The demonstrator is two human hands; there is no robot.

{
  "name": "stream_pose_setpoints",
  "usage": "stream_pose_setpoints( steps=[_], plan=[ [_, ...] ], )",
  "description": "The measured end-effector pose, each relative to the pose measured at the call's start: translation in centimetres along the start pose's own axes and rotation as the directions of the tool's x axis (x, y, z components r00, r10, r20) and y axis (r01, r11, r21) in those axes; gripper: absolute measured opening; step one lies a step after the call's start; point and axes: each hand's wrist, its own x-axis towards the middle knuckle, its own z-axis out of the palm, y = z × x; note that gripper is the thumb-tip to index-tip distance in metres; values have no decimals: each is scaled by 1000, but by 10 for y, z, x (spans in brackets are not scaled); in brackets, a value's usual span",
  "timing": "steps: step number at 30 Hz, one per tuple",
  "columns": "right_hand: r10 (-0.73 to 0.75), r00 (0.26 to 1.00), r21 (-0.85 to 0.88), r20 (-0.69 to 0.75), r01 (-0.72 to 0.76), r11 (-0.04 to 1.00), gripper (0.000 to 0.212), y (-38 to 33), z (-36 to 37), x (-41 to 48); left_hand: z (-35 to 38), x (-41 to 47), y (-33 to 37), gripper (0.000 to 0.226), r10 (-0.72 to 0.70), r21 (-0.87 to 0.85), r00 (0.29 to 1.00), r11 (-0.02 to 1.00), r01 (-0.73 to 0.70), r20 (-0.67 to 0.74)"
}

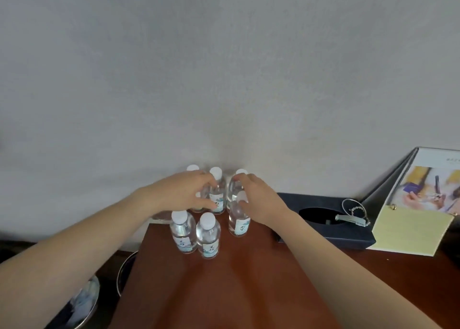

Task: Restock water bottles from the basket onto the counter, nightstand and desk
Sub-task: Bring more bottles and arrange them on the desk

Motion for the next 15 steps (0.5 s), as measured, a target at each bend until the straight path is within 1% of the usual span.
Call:
stream_pose_setpoints(
  steps=[2, 3, 5, 6, 8, 10, 13, 15],
  plan=[
    [-58, 996, -10, -66, 58, 998, 52, -14, 0, -4, -8, -24, -13, 55, -29, 24, 996, 999, 27, 82],
    [-94, 993, -19, -73, 93, 995, 52, -22, 1, -6, -8, -33, -19, 55, -51, 49, 991, 998, 45, 124],
    [-162, 986, -66, -30, 160, 985, 49, -38, 5, -12, -5, -49, -23, 53, -93, 94, 982, 992, 79, 166],
    [-178, 984, -77, 10, 178, 981, 48, -47, 8, -17, -1, -55, -23, 47, -101, 104, 981, 991, 85, 166],
    [-180, 978, -94, 104, 190, 977, 46, -61, 15, -23, 7, -59, -21, 33, -96, 123, 988, 989, 81, 121],
    [-160, 972, -159, 173, 188, 969, 43, -73, 22, -28, 16, -60, -19, 26, -108, 152, 993, 983, 100, 43],
    [-118, 977, -270, 178, 164, 949, 37, -83, 29, -28, 30, -59, -16, 33, -138, 161, 990, 977, 142, -36],
    [-94, 983, -311, 161, 141, 940, 42, -85, 34, -29, 41, -59, -14, 41, -144, 171, 984, 972, 160, -107]
  ],
)
